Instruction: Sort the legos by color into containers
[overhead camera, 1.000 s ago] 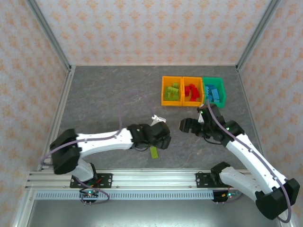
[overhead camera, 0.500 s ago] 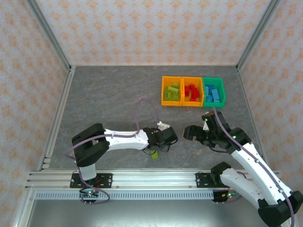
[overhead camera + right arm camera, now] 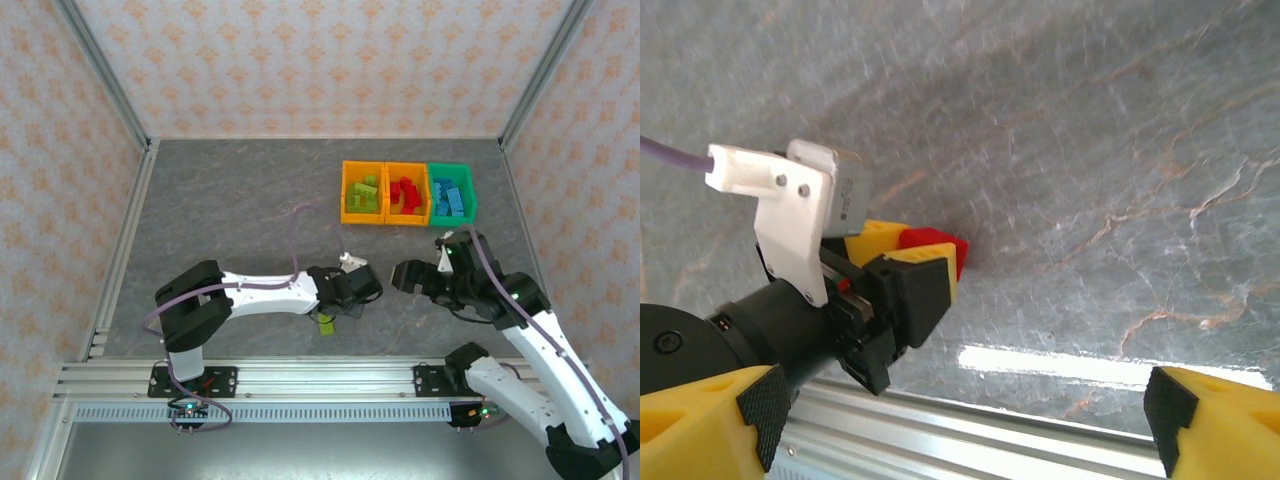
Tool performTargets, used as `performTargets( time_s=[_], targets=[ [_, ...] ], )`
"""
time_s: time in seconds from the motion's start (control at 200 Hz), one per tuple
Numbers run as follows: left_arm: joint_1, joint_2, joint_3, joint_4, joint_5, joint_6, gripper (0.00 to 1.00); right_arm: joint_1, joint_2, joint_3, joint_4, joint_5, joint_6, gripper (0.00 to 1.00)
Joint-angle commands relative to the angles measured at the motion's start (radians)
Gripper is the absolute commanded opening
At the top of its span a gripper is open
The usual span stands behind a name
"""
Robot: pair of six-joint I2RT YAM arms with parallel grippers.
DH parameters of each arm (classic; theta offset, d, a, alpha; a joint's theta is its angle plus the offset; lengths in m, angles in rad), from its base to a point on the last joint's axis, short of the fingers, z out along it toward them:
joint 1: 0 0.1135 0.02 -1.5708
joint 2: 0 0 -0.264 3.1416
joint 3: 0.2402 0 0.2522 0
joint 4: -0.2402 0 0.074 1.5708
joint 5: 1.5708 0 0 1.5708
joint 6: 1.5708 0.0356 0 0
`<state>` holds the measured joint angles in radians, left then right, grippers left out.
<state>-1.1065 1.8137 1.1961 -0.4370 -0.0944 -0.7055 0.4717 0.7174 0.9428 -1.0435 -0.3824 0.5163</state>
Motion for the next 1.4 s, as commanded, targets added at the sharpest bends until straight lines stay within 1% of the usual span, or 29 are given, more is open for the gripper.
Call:
performTargets(
  time_s=[0.0, 0.075, 0.115, 0.17, 0.19, 0.32, 0.445, 0.646, 0.721, 0.791, 0.831, 0.946, 1.026, 1.121, 1.211, 1.296, 1.391],
  targets=[
    [-0.003, -0.037, 0.134, 0.027, -0.112, 0.107, 0.30, 0.004, -0.053, 0.065, -0.033, 0.148, 0.053, 0.94],
    [0.010, 0.007, 0.228, 0.042, -0.199, 0.179, 0.31, 0.004, -0.087, 0.069, -0.023, 0.229, 0.093, 0.94],
    [0.030, 0.044, 0.284, 0.055, -0.214, 0.217, 0.31, 0.005, -0.106, 0.061, -0.003, 0.252, 0.122, 0.94],
    [0.065, 0.088, 0.362, 0.090, -0.204, 0.255, 0.31, 0.005, -0.134, 0.047, 0.042, 0.254, 0.150, 0.93],
    [0.076, 0.130, 0.388, 0.107, -0.203, 0.269, 0.31, 0.005, -0.143, 0.040, 0.067, 0.256, 0.160, 0.94],
    [0.138, 0.278, 0.579, 0.198, -0.189, 0.348, 0.31, 0.004, -0.181, 0.003, 0.152, 0.279, 0.218, 0.93],
    [0.171, 0.435, 0.797, 0.205, -0.166, 0.407, 0.31, 0.004, -0.175, -0.003, 0.171, 0.276, 0.224, 0.93],
    [0.211, 0.657, 1.126, 0.142, -0.207, 0.459, 0.31, 0.004, -0.185, 0.003, 0.137, 0.291, 0.216, 0.93],
    [0.225, 0.734, 1.247, 0.090, -0.227, 0.471, 0.35, 0.005, -0.188, 0.013, 0.122, 0.294, 0.213, 0.94],
    [0.232, 0.778, 1.330, 0.045, -0.228, 0.483, 0.46, 0.004, -0.192, 0.019, 0.112, 0.299, 0.210, 0.93],
    [0.232, 0.781, 1.351, 0.028, -0.222, 0.486, 0.49, 0.005, -0.196, 0.019, 0.109, 0.304, 0.210, 0.93],
    [0.231, 0.723, 1.324, 0.015, -0.197, 0.466, 0.56, 0.004, -0.196, 0.014, 0.110, 0.307, 0.212, 0.94],
    [0.228, 0.637, 1.225, 0.039, -0.166, 0.452, 0.57, 0.004, -0.194, 0.012, 0.113, 0.303, 0.210, 0.94],
    [0.221, 0.488, 1.008, 0.148, -0.133, 0.435, 0.59, 0.004, -0.193, 0.013, 0.111, 0.301, 0.210, 0.94],
    [0.207, 0.306, 0.811, 0.235, -0.115, 0.420, 0.59, 0.004, -0.184, 0.013, 0.122, 0.283, 0.205, 0.94],
    [0.182, 0.116, 0.574, 0.335, -0.119, 0.427, 0.59, 0.005, -0.165, 0.010, 0.136, 0.242, 0.184, 0.93],
    [0.139, -0.089, 0.357, 0.370, -0.151, 0.457, 0.60, 0.005, -0.118, -0.010, 0.167, 0.171, 0.165, 0.94]
  ],
)
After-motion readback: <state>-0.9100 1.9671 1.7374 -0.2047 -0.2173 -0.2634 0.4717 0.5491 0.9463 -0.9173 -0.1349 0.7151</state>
